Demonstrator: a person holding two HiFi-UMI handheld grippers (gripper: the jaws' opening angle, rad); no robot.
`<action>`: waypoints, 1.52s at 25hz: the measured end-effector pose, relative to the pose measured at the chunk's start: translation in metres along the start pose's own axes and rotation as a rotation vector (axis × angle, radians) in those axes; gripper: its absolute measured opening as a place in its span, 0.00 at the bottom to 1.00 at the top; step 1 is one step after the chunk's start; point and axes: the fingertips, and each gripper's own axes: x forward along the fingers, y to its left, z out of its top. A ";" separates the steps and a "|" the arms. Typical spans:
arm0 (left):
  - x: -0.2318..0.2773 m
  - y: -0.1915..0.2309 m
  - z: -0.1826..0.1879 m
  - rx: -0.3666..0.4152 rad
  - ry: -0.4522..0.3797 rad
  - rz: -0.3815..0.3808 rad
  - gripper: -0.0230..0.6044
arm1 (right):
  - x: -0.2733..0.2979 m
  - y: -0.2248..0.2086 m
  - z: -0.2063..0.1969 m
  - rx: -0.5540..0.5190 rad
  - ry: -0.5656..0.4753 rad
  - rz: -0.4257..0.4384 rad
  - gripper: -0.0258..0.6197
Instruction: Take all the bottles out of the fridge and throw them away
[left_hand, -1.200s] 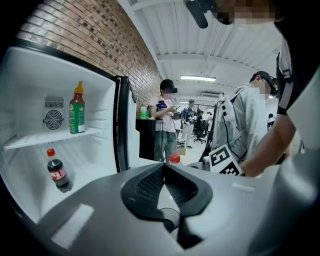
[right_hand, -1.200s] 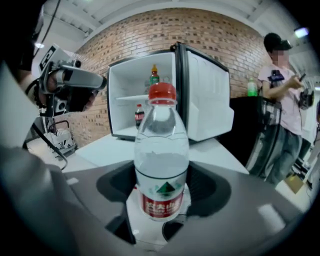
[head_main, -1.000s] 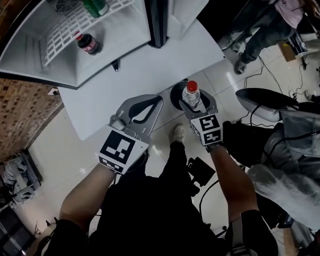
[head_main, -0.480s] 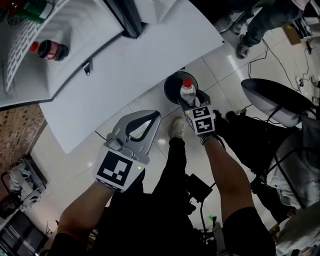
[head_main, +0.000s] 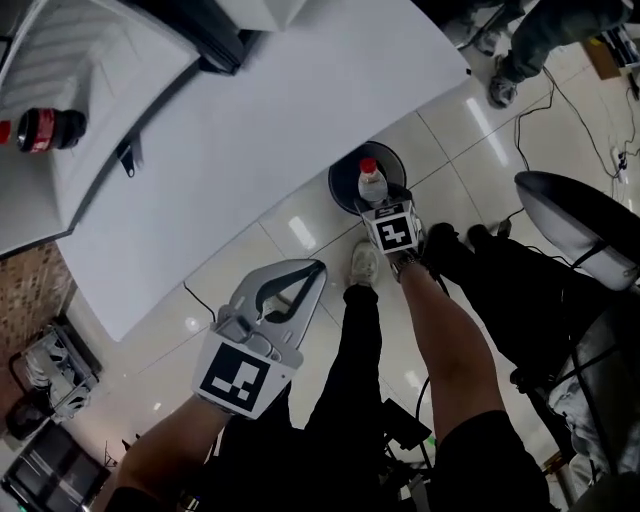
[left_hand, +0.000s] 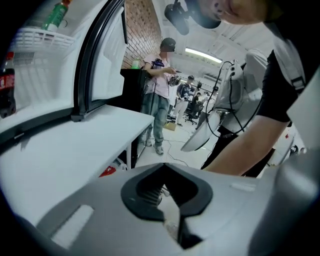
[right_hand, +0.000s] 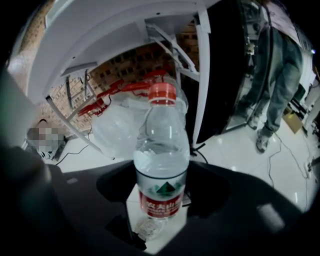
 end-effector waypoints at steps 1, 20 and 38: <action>0.003 0.001 -0.006 -0.011 0.008 0.001 0.04 | 0.008 -0.004 -0.004 0.012 0.014 -0.005 0.51; 0.002 0.004 -0.012 -0.071 -0.007 0.011 0.04 | 0.005 -0.012 0.012 0.027 -0.032 -0.062 0.50; -0.072 0.007 0.061 0.000 -0.154 0.056 0.04 | -0.133 0.062 0.075 0.005 -0.192 -0.035 0.48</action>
